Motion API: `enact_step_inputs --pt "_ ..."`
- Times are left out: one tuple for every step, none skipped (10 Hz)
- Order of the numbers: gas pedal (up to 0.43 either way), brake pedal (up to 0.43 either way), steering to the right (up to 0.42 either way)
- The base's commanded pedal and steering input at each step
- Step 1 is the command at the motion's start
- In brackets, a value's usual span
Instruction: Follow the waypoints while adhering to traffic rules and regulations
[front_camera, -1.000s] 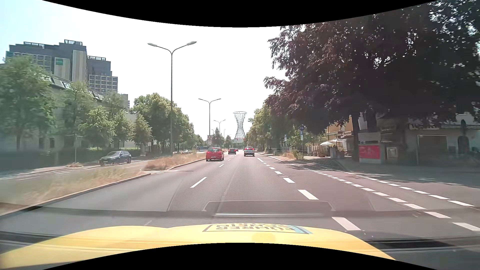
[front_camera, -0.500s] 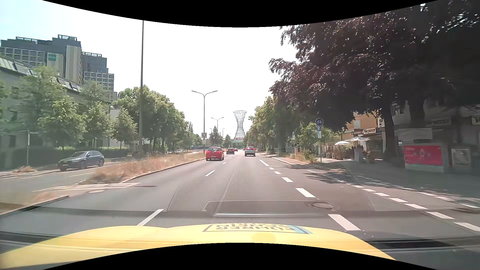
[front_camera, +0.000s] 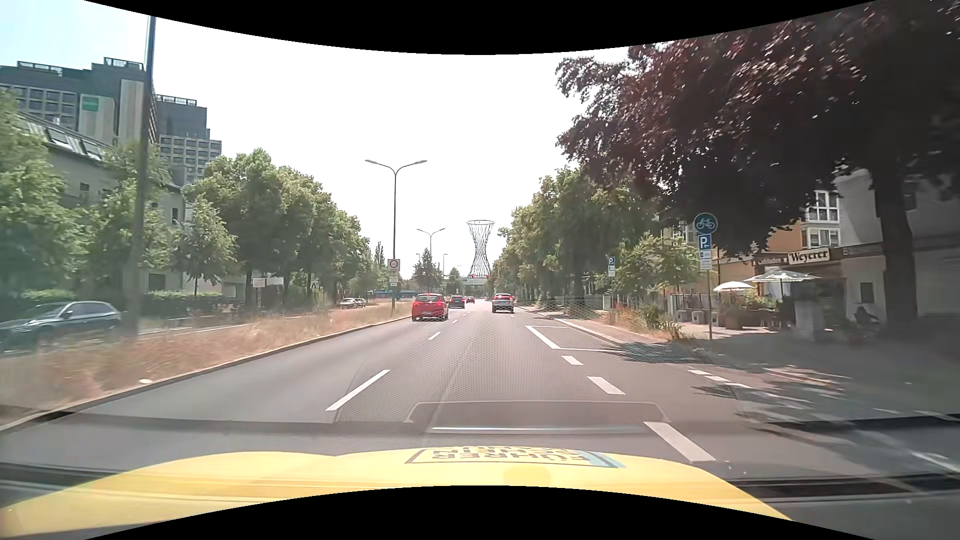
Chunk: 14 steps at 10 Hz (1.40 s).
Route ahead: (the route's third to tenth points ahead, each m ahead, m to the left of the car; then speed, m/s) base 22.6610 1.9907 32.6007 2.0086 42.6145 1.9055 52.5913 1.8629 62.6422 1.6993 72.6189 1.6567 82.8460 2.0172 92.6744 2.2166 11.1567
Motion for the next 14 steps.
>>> enact_step_inputs --pt "0.0 0.0 0.002" --pt "0.0 0.0 0.002" --pt "0.0 0.0 0.002" --pt "0.0 0.0 0.002" --pt "0.0 0.0 0.002" --pt "0.0 0.0 0.002" --pt "0.0 0.0 0.002" --pt "0.0 0.0 0.002" --pt "0.0 0.0 0.002" --pt "0.0 0.0 0.002" --pt "0.0 0.0 0.002" --pt "0.0 0.0 0.002" --pt "0.0 0.0 0.002" --pt "0.0 0.0 0.002"
